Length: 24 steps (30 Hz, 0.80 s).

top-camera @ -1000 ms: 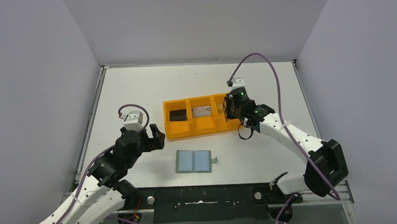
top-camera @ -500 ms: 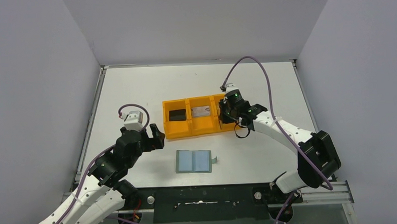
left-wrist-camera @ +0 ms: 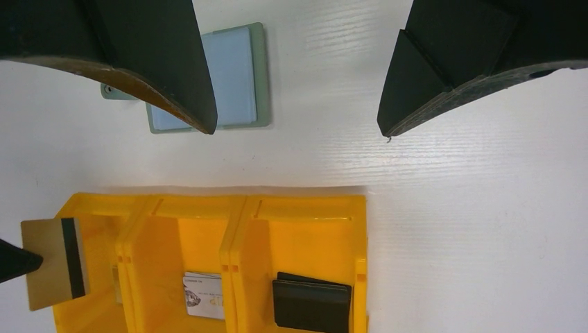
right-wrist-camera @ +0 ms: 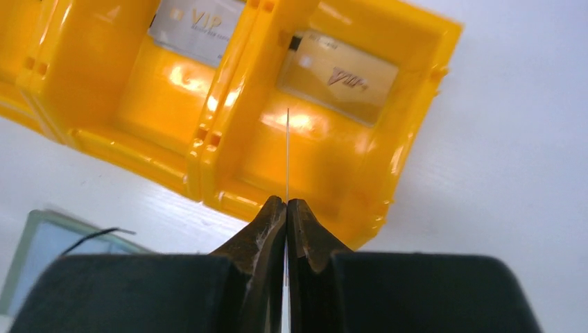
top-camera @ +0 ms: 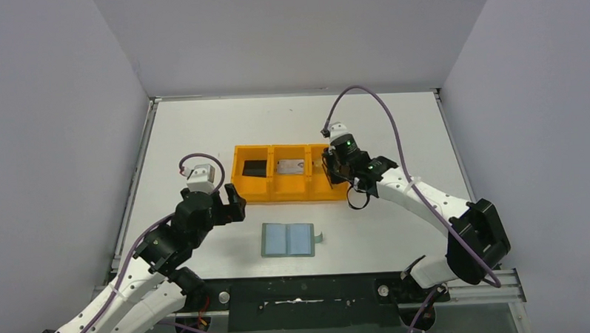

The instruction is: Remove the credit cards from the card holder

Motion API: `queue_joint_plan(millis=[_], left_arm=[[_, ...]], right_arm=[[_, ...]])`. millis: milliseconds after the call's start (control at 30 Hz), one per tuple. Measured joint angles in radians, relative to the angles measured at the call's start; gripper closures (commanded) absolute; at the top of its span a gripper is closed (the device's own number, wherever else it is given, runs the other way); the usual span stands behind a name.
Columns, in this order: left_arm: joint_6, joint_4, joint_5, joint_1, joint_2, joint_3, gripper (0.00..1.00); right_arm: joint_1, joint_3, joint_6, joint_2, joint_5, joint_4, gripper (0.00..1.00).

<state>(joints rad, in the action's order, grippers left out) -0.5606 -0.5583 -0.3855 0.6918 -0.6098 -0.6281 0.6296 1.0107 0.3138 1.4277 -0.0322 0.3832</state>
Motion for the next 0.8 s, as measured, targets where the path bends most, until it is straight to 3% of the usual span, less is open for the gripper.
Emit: queue_joint_plan(millis=[167,367,567,800], left_arm=[[0.000,0.000,0.000,0.000,0.000,0.000,0.12],[0.000,0.000,-0.007,0.000,0.023,0.000,0.12],[0.000,0.000,-0.013,0.000,0.058,0.000,0.12],[0.000,0.000,-0.016,0.000,0.057,0.000,0.12]], right_arm=[[-0.002,-0.018,-0.247,-0.033,-0.048,-0.146,1.00],[-0.009,-0.046,-0.599,-0.019,0.027,-0.266,1.00],[-0.028,-0.023,-0.857,0.069,0.116,-0.258,1.00],[-0.029,-0.005,-1.042,0.135,0.145,-0.220,1.00]])
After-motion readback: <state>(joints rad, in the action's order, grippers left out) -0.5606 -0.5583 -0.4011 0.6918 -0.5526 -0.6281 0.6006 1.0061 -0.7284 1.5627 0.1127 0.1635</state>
